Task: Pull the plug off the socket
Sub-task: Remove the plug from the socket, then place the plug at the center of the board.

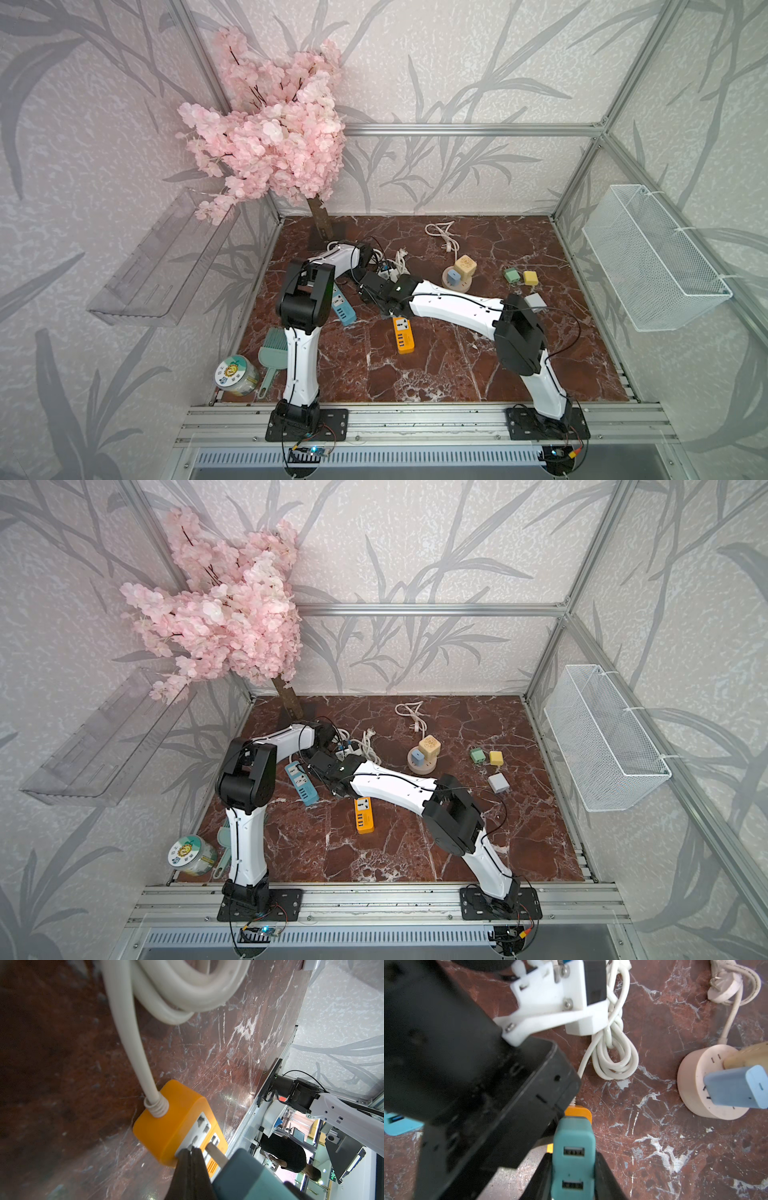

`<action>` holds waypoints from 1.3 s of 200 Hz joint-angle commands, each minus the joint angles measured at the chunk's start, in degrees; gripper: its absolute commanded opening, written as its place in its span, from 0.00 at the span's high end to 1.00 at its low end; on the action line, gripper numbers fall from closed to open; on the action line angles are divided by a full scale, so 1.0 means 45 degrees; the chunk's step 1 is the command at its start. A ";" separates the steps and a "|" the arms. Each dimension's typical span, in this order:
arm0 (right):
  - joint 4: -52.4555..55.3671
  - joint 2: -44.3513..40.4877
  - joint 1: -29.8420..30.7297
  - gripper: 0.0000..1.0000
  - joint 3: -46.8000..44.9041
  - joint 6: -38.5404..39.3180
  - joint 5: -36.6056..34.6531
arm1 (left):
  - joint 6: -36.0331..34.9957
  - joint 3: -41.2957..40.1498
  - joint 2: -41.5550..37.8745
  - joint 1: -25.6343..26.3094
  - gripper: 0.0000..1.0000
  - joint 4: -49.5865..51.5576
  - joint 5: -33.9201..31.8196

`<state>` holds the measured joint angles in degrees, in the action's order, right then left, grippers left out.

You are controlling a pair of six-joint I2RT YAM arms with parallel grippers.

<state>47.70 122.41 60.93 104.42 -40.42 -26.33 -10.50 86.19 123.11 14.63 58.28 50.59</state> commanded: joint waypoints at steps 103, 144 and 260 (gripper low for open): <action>-0.2345 -0.8706 -0.3481 1.00 -0.6741 0.0996 0.4309 | -0.2614 0.0273 -0.1468 0.0188 0.94 0.0982 0.0579; -0.2964 -1.1819 -0.6626 1.00 -1.0359 0.0760 0.5466 | -0.3349 0.0047 -0.3371 0.0244 0.77 0.1614 0.0106; -0.9295 -1.2481 -1.3070 1.00 -1.6190 -0.1823 0.6849 | -0.2702 -0.3899 -0.9130 -0.0273 0.55 0.1735 -0.2835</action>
<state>16.12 64.14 5.56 31.83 -46.33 2.57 -24.16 71.09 83.77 14.24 64.69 39.75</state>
